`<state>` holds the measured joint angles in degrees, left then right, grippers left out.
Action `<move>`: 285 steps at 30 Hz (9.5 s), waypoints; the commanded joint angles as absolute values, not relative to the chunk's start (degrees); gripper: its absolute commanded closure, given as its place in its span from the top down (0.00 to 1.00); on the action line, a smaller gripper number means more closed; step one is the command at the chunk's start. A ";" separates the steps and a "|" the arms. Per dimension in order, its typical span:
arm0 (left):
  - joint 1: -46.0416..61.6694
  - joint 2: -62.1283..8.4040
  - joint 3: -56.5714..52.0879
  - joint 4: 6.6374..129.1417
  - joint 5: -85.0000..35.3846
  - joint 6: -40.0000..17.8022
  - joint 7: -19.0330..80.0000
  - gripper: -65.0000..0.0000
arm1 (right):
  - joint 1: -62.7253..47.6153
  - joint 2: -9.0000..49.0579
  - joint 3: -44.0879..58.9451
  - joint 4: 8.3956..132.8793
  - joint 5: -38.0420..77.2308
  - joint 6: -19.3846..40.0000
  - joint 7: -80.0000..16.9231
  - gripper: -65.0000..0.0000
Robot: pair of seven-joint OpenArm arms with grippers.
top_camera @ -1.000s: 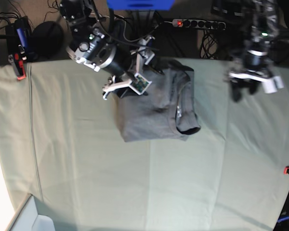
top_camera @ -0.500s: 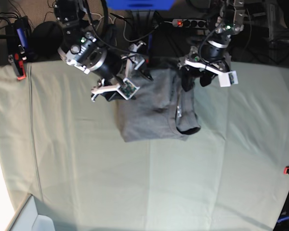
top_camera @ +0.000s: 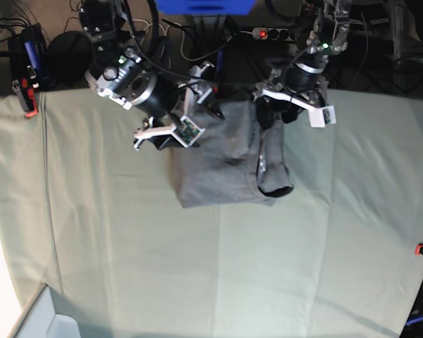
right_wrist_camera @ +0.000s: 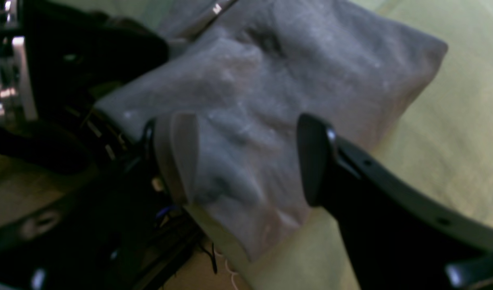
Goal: Layout the t-shirt on the table in an organized manner, then fold the t-shirt properly
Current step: 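Grasp the stack's sides with both grippers and tuck the loose fabric under, then push the folded shirt with the left gripper to square its shape, then press the folded shirt's edge with the left gripper and withdraw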
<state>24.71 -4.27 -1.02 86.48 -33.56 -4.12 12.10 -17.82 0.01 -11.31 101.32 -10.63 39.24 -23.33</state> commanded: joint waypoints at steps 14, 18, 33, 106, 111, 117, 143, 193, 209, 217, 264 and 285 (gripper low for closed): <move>23.52 -4.97 -1.54 86.90 -33.89 -5.14 10.86 0.00 | -17.54 -0.13 -11.38 102.20 -9.89 40.00 -22.11 0.60; 23.87 -7.25 -2.15 86.81 -33.98 -5.14 10.86 0.00 | -17.54 -0.13 -11.38 102.20 -9.89 40.00 -22.11 0.60; 21.85 -8.13 -2.24 84.53 -33.89 -4.88 10.86 0.04 | -17.54 -0.13 -11.38 102.20 -9.89 40.00 -22.11 0.60; 7.69 -3.74 -2.33 76.26 -33.98 -5.14 22.37 0.83 | -6.02 3.56 8.13 93.76 -9.89 40.00 -20.44 0.00; 7.60 -3.47 -1.80 75.47 -33.98 -5.14 22.64 0.83 | -6.81 3.56 9.19 94.11 -9.89 40.00 -20.44 0.00; 7.60 -3.38 0.57 72.31 -33.98 -5.23 22.73 0.49 | -6.81 3.38 10.77 94.20 -9.89 40.00 -20.44 0.00; -20.35 -14.55 36.44 66.59 -18.68 -15.52 22.20 0.00 | -6.29 3.74 24.22 95.87 -9.98 40.00 -20.35 0.00; -38.46 -5.23 37.05 37.05 4.26 -38.29 -3.12 0.00 | 0.92 3.56 6.99 73.19 -9.89 40.00 -19.91 0.00; -42.15 -1.19 48.66 36.79 4.35 -37.49 -2.68 0.00 | -5.76 5.41 28.62 83.82 -9.98 40.00 -19.91 0.00; -44.70 -1.54 48.22 36.53 4.35 -36.97 -2.59 0.42 | -6.99 5.32 28.62 83.74 -9.89 40.00 -19.91 0.00; 4.09 1.19 -29.58 78.99 6.90 -31.16 12.97 0.56 | -10.15 -0.92 22.11 75.12 -9.80 40.00 -3.65 0.00; 11.12 9.00 -5.05 96.31 -17.45 -13.23 38.02 0.00 | -10.42 -0.92 33.36 78.99 -9.71 40.00 -2.77 0.00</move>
<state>11.68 8.75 -5.15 94.94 -16.82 -12.78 39.22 -10.68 -1.13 33.36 77.97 -10.63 39.22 -4.43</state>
